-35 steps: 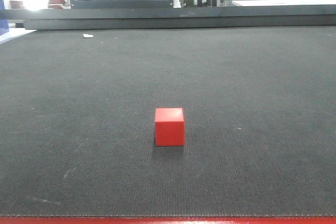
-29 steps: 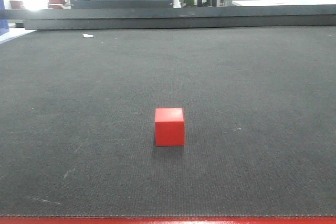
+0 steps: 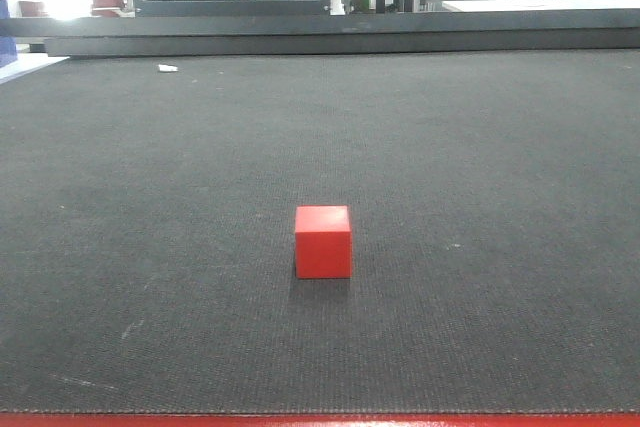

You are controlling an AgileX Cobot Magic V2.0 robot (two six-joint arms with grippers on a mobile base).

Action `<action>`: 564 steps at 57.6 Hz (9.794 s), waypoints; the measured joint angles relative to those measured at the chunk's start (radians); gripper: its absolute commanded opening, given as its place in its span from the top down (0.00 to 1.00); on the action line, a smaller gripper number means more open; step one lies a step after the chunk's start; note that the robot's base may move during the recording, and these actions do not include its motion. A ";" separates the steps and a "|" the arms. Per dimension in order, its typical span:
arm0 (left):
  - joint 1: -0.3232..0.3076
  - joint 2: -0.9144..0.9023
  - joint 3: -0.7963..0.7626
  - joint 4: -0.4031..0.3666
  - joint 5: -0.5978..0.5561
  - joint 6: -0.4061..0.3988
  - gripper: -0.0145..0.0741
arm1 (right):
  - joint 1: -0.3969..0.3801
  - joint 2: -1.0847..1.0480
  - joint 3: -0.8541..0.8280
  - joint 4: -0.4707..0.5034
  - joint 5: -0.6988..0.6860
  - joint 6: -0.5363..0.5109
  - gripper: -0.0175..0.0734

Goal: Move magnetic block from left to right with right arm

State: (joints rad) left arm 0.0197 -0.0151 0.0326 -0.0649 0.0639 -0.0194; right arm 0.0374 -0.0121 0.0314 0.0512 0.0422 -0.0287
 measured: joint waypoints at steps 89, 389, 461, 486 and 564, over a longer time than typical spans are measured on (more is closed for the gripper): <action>0.000 0.000 0.000 0.000 0.000 0.000 0.97 | 0.069 0.823 -0.643 -0.079 0.531 0.255 0.74; 0.000 0.000 0.000 0.000 0.000 0.000 0.97 | -0.111 0.655 -0.591 0.056 0.287 -0.006 0.49; 0.000 0.000 0.000 0.000 0.000 0.000 0.97 | -0.111 0.192 -0.340 -0.064 0.178 -0.008 0.49; 0.000 0.000 0.000 0.000 0.000 0.000 0.97 | -0.111 0.192 -0.340 -0.064 0.178 -0.010 0.49; 0.000 0.000 0.000 0.000 0.000 0.000 0.97 | -0.111 0.192 -0.340 -0.064 0.178 -0.012 0.49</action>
State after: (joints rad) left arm 0.0197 -0.0151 0.0326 -0.0649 0.0639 -0.0194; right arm -0.0741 0.1798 -0.3086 -0.0132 0.2204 -0.0409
